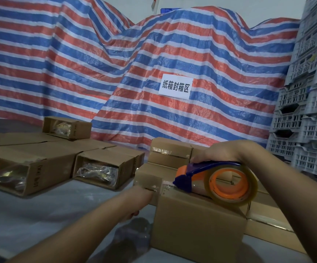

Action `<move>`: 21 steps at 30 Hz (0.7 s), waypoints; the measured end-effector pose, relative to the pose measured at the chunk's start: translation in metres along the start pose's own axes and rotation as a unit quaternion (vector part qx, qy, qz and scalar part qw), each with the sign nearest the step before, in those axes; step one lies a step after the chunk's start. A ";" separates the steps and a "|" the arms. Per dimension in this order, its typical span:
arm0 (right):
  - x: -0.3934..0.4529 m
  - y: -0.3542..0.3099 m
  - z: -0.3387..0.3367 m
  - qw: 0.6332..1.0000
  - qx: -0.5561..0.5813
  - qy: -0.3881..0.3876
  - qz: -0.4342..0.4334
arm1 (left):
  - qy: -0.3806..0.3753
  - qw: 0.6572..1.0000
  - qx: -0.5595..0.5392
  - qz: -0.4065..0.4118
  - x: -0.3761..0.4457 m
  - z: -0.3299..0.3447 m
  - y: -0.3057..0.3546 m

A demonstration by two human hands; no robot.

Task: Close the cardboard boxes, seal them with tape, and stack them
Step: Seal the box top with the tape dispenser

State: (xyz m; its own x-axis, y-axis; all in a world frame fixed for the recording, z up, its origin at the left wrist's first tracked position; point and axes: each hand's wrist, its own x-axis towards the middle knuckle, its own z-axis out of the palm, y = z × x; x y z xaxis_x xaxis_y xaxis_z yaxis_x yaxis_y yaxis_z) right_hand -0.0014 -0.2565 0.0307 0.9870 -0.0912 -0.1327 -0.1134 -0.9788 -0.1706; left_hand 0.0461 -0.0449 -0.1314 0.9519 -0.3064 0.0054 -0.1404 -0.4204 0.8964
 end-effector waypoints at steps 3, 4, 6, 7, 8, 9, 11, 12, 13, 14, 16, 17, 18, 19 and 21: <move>0.001 0.000 0.000 1.000 0.010 -0.001 0.006 | 0.086 0.991 -0.039 0.090 0.001 -0.005 0.008; 0.001 0.000 0.001 1.000 0.015 -0.002 0.006 | 0.091 0.989 -0.043 0.108 0.000 -0.007 0.015; 0.000 -0.002 0.001 1.000 0.023 -0.002 0.005 | 0.065 0.990 -0.018 0.128 -0.002 -0.005 0.028; -0.002 -0.003 0.001 1.000 0.021 -0.002 0.002 | 0.046 0.991 -0.001 0.125 -0.002 -0.002 0.031; -0.003 -0.004 0.001 1.000 0.016 -0.004 -0.001 | 0.029 0.993 0.010 0.115 -0.001 0.000 0.034; -0.004 -0.004 0.001 1.000 0.011 -0.004 -0.005 | 0.016 0.995 0.017 0.102 0.001 0.002 0.034; -0.004 -0.003 0.002 1.000 0.002 -0.001 -0.006 | -0.006 0.996 0.027 0.081 0.003 0.004 0.031; -0.004 -0.002 0.002 1.000 0.002 0.001 -0.003 | -0.014 0.997 0.030 0.074 0.005 0.005 0.028; -0.004 -0.002 0.002 1.000 0.007 0.001 0.000 | -0.015 0.997 0.031 0.070 0.006 0.006 0.026; -0.005 -0.002 0.001 1.000 0.015 -0.002 0.003 | -0.014 0.997 0.031 0.067 0.006 0.006 0.024; -0.007 -0.002 0.000 0.999 0.030 -0.008 0.006 | -0.012 0.998 0.030 0.057 0.006 0.007 0.023; -0.009 -0.002 -0.001 0.999 0.036 -0.012 0.004 | -0.014 0.998 0.031 0.053 0.007 0.007 0.023; -0.010 -0.002 -0.002 0.999 0.047 -0.020 0.005 | -0.017 0.998 0.033 0.049 0.007 0.006 0.023; -0.011 -0.002 -0.003 0.998 0.062 -0.031 0.008 | -0.019 0.998 0.034 0.047 0.007 0.006 0.023; -0.014 -0.002 -0.005 0.995 0.083 -0.048 0.018 | -0.022 0.998 0.034 0.044 0.007 0.005 0.023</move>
State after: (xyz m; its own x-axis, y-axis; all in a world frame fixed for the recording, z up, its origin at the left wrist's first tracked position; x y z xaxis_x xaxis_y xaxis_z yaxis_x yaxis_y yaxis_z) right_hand -0.0147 -0.2538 0.0376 0.9671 -0.1005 -0.2338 -0.1747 -0.9303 -0.3227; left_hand 0.0481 -0.0612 -0.1127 0.9222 -0.3815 0.0625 -0.2429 -0.4460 0.8614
